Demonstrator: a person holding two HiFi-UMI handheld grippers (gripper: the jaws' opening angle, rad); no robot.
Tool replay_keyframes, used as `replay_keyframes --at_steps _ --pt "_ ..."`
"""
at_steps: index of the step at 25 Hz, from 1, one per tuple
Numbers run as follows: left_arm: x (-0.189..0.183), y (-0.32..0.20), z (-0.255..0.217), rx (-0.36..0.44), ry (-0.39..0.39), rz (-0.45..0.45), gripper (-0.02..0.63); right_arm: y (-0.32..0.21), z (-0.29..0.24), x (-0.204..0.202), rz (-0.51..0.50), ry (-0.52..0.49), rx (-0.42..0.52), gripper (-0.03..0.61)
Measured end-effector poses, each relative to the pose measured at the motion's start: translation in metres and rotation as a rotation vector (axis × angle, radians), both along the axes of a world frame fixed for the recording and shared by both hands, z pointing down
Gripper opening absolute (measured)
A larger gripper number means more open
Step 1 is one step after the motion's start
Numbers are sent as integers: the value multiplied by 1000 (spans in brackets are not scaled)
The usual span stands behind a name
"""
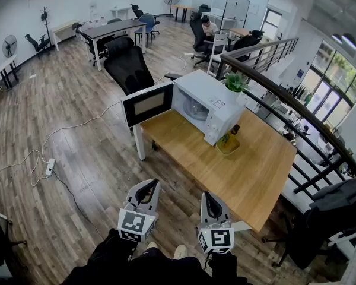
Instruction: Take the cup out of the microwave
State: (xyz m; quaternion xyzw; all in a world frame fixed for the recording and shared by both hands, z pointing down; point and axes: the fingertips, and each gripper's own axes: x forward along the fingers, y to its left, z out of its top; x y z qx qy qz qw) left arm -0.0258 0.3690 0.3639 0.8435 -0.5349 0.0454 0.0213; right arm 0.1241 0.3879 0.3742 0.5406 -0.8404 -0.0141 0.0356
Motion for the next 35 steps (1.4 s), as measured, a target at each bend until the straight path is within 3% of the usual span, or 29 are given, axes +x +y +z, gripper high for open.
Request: replay_keyframes --at_steps 18,25,35 --pt "-54 -16 5 4 1 68 31 -9 6 -54 68 -20 2 15" --pt "-57 -62 8 9 1 68 31 -53 10 -56 69 -21 7 15" --pt "-51 -166 11 -8 -20 49 31 -161 19 -51 60 -67 -14 15"
